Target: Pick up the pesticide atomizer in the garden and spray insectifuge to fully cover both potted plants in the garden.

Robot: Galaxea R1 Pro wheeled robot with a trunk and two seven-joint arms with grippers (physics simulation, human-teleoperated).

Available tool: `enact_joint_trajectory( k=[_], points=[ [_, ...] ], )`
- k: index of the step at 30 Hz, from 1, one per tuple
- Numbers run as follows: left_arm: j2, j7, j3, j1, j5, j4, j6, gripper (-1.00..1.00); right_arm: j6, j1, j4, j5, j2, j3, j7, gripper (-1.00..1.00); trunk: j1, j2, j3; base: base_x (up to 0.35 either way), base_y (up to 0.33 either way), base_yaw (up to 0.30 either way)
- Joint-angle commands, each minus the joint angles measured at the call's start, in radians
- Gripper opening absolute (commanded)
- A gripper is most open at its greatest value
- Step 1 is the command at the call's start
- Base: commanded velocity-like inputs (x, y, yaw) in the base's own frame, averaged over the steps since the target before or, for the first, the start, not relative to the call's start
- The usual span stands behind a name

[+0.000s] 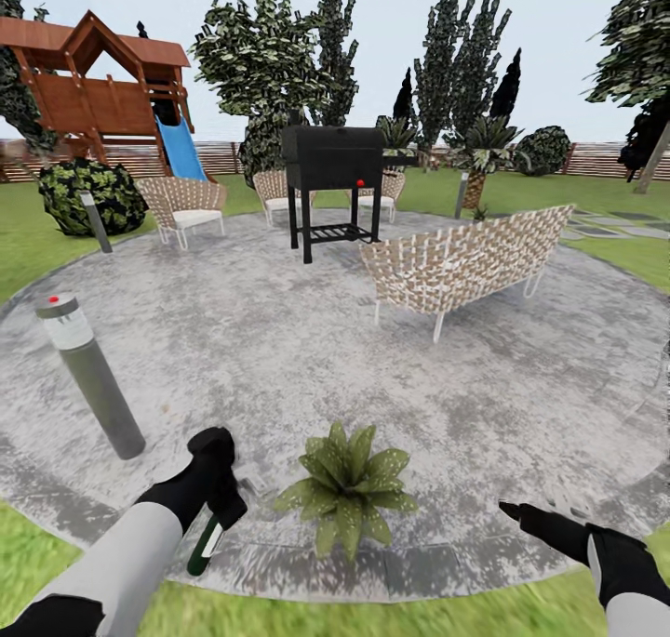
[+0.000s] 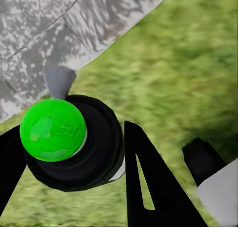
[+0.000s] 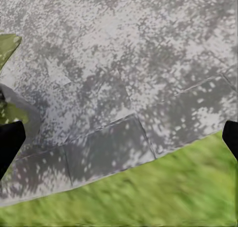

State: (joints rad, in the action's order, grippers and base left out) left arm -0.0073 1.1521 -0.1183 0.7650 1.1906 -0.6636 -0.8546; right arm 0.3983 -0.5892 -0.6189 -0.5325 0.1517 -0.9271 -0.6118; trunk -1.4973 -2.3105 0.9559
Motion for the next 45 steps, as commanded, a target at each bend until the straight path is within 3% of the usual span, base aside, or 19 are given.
enact_joint_trajectory(
  k=[1, 2, 3, 5, 6, 8, 9, 10, 11, 12, 14, 16, 18, 22, 30, 45],
  points=[
    [0.013, 0.009, 0.010, 0.000, 0.004, -0.002, -0.008, -1.00, 0.002, -0.001, 0.000, -0.009, -0.001, -0.004, -0.010, 1.00, 0.001, -0.001, 0.001, -0.339, 0.000, 0.000],
    [0.019, 0.009, 0.035, 0.000, 0.003, -0.004, -0.008, -1.00, 0.002, -0.001, -0.001, -0.009, -0.001, -0.004, -0.012, 1.00, 0.001, -0.001, 0.001, -0.339, 0.000, 0.000],
    [0.022, 0.008, 0.091, 0.000, 0.002, -0.006, -0.007, -1.00, 0.002, -0.002, -0.009, -0.008, -0.001, -0.004, -0.014, 1.00, 0.001, -0.001, 0.001, -0.339, 0.000, 0.000],
    [0.021, 0.007, 0.158, 0.000, 0.000, -0.007, -0.005, -1.00, 0.002, -0.003, -0.034, -0.007, -0.001, -0.003, -0.016, 1.00, 0.001, -0.001, 0.001, -0.340, 0.000, 0.000],
    [0.020, 0.007, 0.203, 0.000, -0.001, -0.008, -0.003, -1.00, 0.002, -0.004, -0.075, -0.005, -0.002, -0.003, -0.016, 1.00, 0.001, -0.001, 0.001, -0.339, 0.000, 0.000],
    [0.018, 0.006, 0.253, 0.000, -0.003, -0.009, 0.003, -1.00, 0.002, -0.004, -0.154, -0.004, -0.003, -0.003, -0.017, 1.00, 0.001, -0.001, 0.001, -0.339, 0.000, 0.000],
    [0.013, 0.006, 0.283, 0.000, -0.020, -0.015, 0.017, -1.00, 0.006, -0.004, -0.258, -0.003, -0.003, -0.002, -0.017, 1.00, 0.001, -0.001, 0.001, -0.338, 0.000, 0.000],
    [0.007, 0.006, 0.291, 0.000, -0.040, -0.029, 0.025, -1.00, 0.008, -0.004, -0.296, -0.003, -0.003, -0.002, -0.017, 1.00, 0.001, -0.001, 0.001, -0.338, 0.000, 0.000],
    [0.000, 0.006, 0.299, 0.000, -0.083, -0.061, 0.041, -1.00, 0.009, -0.004, -0.345, -0.003, -0.003, -0.001, -0.017, 1.00, 0.001, -0.001, 0.001, -0.338, 0.000, 0.000],
    [-0.003, 0.006, 0.303, 0.000, -0.120, -0.078, 0.056, -1.00, 0.010, -0.004, -0.369, -0.003, -0.003, -0.001, -0.017, 1.00, 0.001, -0.001, 0.001, -0.338, 0.000, 0.000],
    [-0.008, 0.006, 0.307, -0.001, -0.238, -0.100, 0.126, -1.00, 0.011, -0.004, -0.417, -0.003, -0.003, 0.015, -0.017, 1.00, 0.001, -0.001, 0.001, -0.336, 0.000, 0.000],
    [-0.009, 0.006, 0.308, -0.001, -0.295, -0.103, 0.190, -1.00, 0.011, -0.004, -0.458, -0.003, -0.003, 0.045, -0.017, 1.00, 0.001, -0.001, 0.001, -0.318, 0.000, 0.000],
    [-0.009, 0.006, 0.308, -0.001, -0.326, -0.099, 0.258, -1.00, 0.013, -0.004, -0.519, -0.003, -0.004, 0.087, -0.017, 1.00, 0.001, -0.001, 0.001, -0.282, 0.000, 0.000],
    [-0.008, 0.006, 0.309, -0.001, -0.340, -0.092, 0.291, -1.00, 0.014, -0.004, -0.559, -0.003, -0.003, 0.108, -0.017, 1.00, 0.001, -0.001, 0.001, -0.259, 0.000, 0.000],
    [-0.053, 0.006, 0.302, -0.006, -0.342, -0.090, 0.293, -1.00, 0.016, -0.005, -0.558, -0.002, -0.004, 0.106, -0.049, 1.00, 0.001, -0.001, 0.001, 0.000, 0.000, 0.000],
    [-0.056, 0.008, 0.302, -0.005, -0.342, -0.094, 0.292, -1.00, 0.015, -0.003, -0.556, -0.003, -0.004, 0.106, -0.049, 1.00, 0.001, -0.001, 0.001, 0.000, 0.000, 0.000]
  ],
)
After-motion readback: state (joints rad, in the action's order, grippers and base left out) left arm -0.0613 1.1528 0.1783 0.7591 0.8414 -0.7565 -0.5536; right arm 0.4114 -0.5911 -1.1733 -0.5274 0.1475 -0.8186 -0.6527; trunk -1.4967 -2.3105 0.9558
